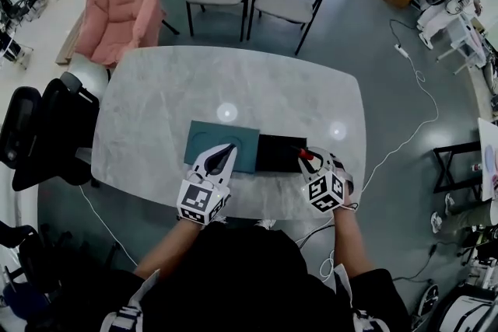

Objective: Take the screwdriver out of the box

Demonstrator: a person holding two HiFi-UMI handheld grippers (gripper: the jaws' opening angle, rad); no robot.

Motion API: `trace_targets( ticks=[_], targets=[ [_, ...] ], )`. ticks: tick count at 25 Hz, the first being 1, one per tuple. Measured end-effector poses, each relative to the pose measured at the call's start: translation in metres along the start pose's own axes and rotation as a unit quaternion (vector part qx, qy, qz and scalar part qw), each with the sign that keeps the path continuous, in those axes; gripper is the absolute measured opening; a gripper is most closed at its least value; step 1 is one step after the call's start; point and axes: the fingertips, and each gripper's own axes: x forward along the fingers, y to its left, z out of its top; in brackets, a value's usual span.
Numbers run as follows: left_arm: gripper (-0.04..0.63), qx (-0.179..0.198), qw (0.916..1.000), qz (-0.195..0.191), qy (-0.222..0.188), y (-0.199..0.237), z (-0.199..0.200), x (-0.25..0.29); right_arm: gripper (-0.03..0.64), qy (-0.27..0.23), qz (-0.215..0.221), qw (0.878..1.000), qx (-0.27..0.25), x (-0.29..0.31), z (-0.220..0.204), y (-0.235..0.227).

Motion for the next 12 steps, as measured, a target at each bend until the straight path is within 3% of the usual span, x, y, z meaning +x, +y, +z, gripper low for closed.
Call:
trace_targets(
  ticks=[3, 6, 9, 12],
  targets=[
    [0.006, 0.004, 1.0, -0.003, -0.006, -0.003, 0.006, -0.002, 0.11, -0.053, -0.037, 0.996, 0.053, -0.018, 0.022, -0.003],
    [0.006, 0.008, 0.9999, -0.005, -0.014, -0.006, 0.014, -0.003, 0.11, -0.109, -0.07, 0.985, 0.116, -0.036, 0.043, -0.008],
    [0.006, 0.012, 0.9997, -0.007, -0.018, -0.009, 0.018, -0.005, 0.11, -0.177, -0.095, 0.96, 0.194, -0.055, 0.063, -0.014],
    [0.006, 0.015, 0.9996, -0.01, -0.024, -0.014, 0.024, -0.007, 0.11, -0.236, -0.11, 0.925, 0.278, -0.075, 0.076, -0.021]
  ],
)
